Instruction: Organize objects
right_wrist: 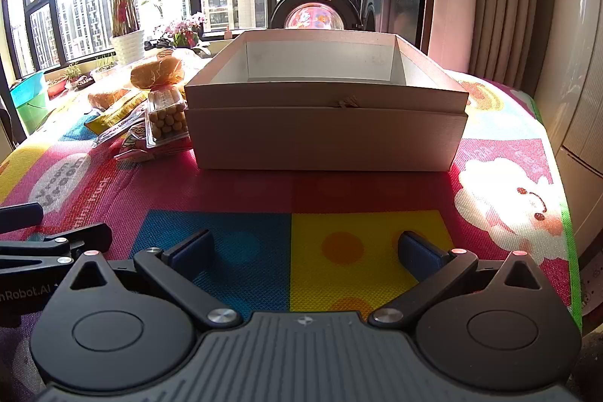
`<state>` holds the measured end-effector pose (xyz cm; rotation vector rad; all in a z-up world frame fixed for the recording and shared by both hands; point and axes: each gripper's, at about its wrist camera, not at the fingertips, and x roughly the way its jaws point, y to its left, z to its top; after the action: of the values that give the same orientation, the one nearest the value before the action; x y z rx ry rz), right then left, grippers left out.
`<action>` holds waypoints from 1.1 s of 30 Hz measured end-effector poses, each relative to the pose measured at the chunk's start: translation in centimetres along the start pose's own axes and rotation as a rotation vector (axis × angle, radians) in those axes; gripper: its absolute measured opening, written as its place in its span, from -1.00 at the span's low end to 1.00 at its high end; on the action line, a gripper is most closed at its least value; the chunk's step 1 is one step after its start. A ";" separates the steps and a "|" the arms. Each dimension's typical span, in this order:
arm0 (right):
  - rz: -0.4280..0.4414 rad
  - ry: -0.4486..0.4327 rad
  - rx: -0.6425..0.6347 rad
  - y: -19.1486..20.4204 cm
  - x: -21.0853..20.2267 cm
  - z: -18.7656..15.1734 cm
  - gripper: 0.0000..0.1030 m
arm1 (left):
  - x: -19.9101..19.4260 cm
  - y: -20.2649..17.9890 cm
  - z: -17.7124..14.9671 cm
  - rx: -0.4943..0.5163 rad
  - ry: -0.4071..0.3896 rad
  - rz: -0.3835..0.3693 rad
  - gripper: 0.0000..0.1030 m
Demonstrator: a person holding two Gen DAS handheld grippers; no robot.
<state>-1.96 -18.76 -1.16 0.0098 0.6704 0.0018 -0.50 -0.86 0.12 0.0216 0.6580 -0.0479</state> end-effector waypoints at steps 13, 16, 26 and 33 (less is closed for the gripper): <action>0.000 0.000 0.000 0.0 0.0 0.0 1.00 | 0.3 0.1 0.1 -0.019 0.008 0.022 0.79; 0.000 0.000 0.000 0.0 0.0 0.0 1.00 | 0.3 0.0 0.1 -0.018 0.008 0.025 0.79; 0.000 0.001 0.000 0.0 0.0 0.0 1.00 | 0.4 0.1 0.1 -0.014 0.010 0.024 0.80; 0.000 0.001 0.000 0.0 0.1 0.0 1.00 | 0.3 0.4 0.1 -0.022 0.003 0.040 0.73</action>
<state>-1.90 -18.74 -1.21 0.0100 0.6712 0.0019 -0.20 -0.51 0.00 0.0138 0.6610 -0.0027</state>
